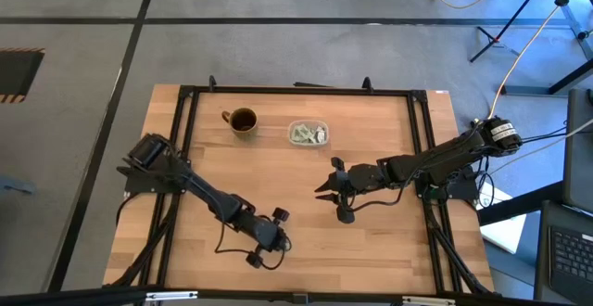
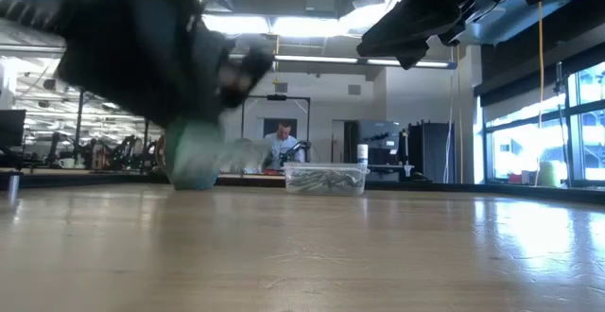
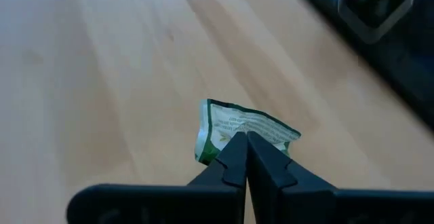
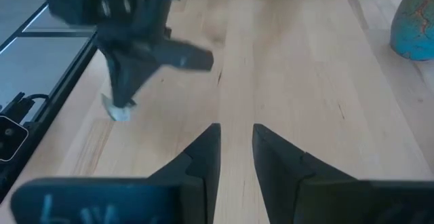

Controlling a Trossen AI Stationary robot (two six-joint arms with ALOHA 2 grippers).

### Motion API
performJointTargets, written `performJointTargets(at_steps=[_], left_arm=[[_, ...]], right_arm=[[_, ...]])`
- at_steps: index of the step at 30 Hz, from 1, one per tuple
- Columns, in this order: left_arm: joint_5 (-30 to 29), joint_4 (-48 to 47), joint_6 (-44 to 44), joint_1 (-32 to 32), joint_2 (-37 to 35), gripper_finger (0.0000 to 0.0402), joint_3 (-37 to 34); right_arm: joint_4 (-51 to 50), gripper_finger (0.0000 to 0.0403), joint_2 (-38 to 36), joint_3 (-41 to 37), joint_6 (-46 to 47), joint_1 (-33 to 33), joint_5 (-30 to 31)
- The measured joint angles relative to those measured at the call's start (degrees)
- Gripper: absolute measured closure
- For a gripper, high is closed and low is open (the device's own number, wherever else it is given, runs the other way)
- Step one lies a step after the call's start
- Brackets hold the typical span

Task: Pick and place Stevia / Truvia into bins
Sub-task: Put the truvia packet into the transparent container

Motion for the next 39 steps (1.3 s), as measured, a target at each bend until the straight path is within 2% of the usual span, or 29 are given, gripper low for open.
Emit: performJointTargets(at_steps=[3,9,14,20,26,30,39], left_arm=[[-2.4,0.4,0.0,1.2,-3.3,0.0399,0.1],[-17.2,0.7,3.5,6.6,-8.6,0.04,0.2],[-19.1,2.4,5.2,16.0,-9.3,0.0399,0.2],[-18.4,3.8,7.6,29.2,-9.2,0.0399,0.1],[-10.5,4.0,4.6,39.7,-7.8,0.04,0.2],[-6.0,4.4,2.4,43.1,-5.7,0.0399,0.2],[-6.3,5.1,1.6,45.3,0.0,0.0399,0.1]], right_arm=[[0.0,0.0313,0.0,0.0,0.0,0.0,0.0],[-4.0,0.0313,-5.3,0.0,1.6,0.0,0.0],[-8.1,0.0313,-12.7,0.0,1.5,-0.2,0.5],[-14.4,0.0313,-17.6,0.0,0.0,-0.2,0.6],[-17.4,0.0313,-17.9,0.0,-1.6,-0.2,3.2],[-18.2,0.0313,-17.8,0.0,-1.9,-0.2,5.1],[-18.5,0.0313,-17.8,0.0,-3.2,-0.2,5.3]])
